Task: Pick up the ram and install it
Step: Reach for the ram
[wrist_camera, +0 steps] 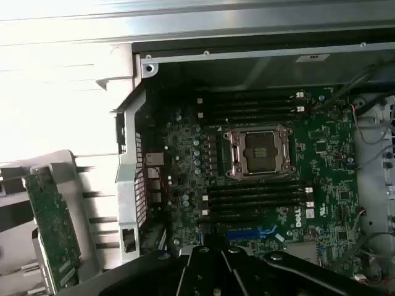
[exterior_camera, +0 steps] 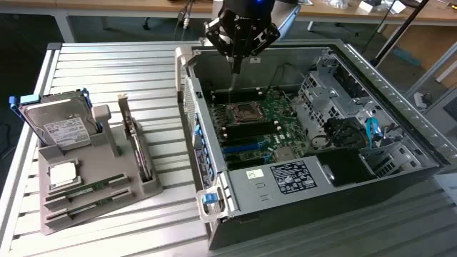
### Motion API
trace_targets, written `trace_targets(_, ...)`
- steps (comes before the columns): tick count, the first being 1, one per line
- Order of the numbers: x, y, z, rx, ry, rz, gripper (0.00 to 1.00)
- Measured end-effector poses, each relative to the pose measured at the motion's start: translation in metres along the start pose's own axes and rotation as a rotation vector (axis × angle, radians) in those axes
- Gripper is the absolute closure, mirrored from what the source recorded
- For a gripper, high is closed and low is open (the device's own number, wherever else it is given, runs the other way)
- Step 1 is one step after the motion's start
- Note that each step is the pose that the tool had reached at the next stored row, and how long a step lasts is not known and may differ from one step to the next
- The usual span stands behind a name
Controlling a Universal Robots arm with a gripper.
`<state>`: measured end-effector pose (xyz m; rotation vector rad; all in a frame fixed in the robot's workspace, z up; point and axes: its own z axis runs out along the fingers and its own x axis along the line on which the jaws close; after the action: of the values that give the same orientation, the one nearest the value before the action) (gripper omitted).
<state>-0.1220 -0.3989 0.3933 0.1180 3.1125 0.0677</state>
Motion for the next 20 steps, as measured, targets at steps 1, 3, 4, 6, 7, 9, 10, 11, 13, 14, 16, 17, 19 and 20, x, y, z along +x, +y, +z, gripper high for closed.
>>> trace_targets(1,0.008,-0.0006,-0.0002,0.0001,0.0001,0.000,0.89)
trace_targets(3,0.028,-0.0020,-0.0006,0.0001,0.0001,0.000,0.89)
trace_targets(4,0.032,-0.0023,-0.0007,0.0001,0.0000,0.000,0.89)
trace_targets(6,0.042,-0.0031,-0.0009,0.0001,0.0000,0.000,0.89)
trace_targets(7,0.046,-0.0034,-0.0010,0.0001,0.0000,0.000,0.89)
trace_targets(9,0.051,-0.0037,-0.0011,0.0001,0.0000,0.000,0.89)
trace_targets(10,0.053,-0.0039,-0.0011,0.0001,0.0001,0.000,0.89)
trace_targets(11,0.055,-0.0041,-0.0011,0.0001,0.0000,0.000,0.89)
trace_targets(13,0.059,-0.0043,-0.0012,0.0001,0.0001,0.000,0.89)
trace_targets(14,0.062,-0.0046,-0.0012,0.0000,0.0000,0.000,0.89)
trace_targets(16,0.064,-0.0047,-0.0011,0.0000,0.0000,0.000,0.89)
trace_targets(17,0.065,-0.0048,-0.0011,0.0000,0.0000,0.000,0.89)
trace_targets(19,0.066,-0.0049,-0.0011,0.0002,0.0001,0.000,0.89)
trace_targets(20,0.067,-0.0049,-0.0010,0.0000,0.0000,0.000,0.89)
